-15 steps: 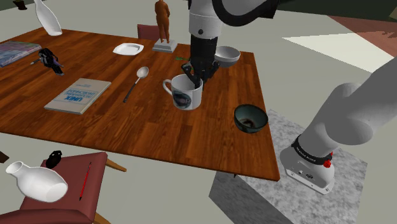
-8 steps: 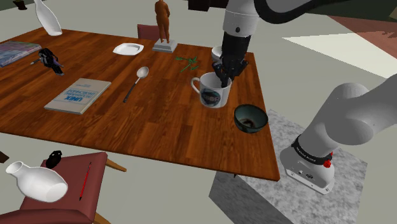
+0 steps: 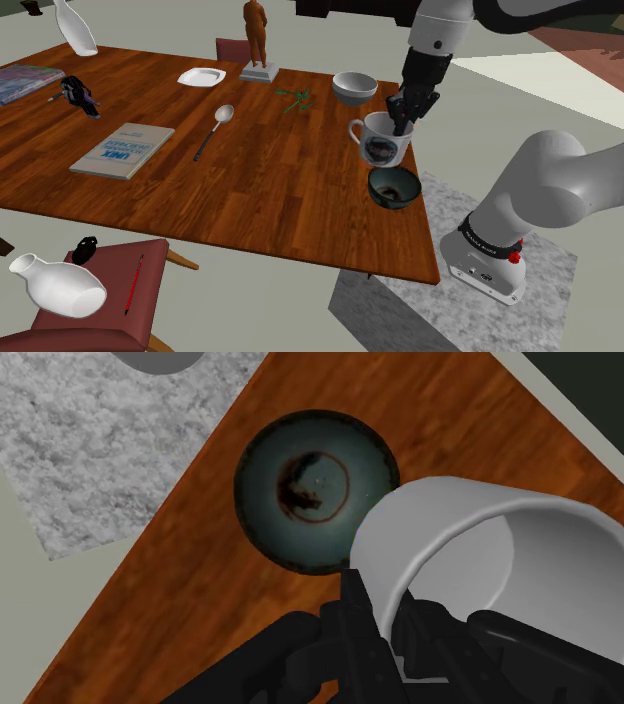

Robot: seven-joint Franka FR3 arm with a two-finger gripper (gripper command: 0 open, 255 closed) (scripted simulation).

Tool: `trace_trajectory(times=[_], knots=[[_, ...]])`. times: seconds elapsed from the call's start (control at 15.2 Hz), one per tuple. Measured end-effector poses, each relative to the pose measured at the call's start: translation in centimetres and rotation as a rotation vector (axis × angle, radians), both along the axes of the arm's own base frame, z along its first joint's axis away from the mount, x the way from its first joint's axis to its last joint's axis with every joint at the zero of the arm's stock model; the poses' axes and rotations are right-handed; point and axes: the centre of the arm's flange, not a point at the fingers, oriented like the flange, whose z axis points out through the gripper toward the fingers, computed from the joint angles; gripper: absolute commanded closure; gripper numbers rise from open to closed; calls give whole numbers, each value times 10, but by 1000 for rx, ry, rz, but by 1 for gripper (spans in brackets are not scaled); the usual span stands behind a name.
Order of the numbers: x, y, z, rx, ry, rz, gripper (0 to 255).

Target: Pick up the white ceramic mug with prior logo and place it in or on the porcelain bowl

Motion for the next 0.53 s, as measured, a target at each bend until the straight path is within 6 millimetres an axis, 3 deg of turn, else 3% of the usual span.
trace_trajectory(times=[0.2, 0.53], knots=[[-25, -31, -2, 1, 0, 0, 255], [-31, -37, -25, 1, 2, 1, 255]])
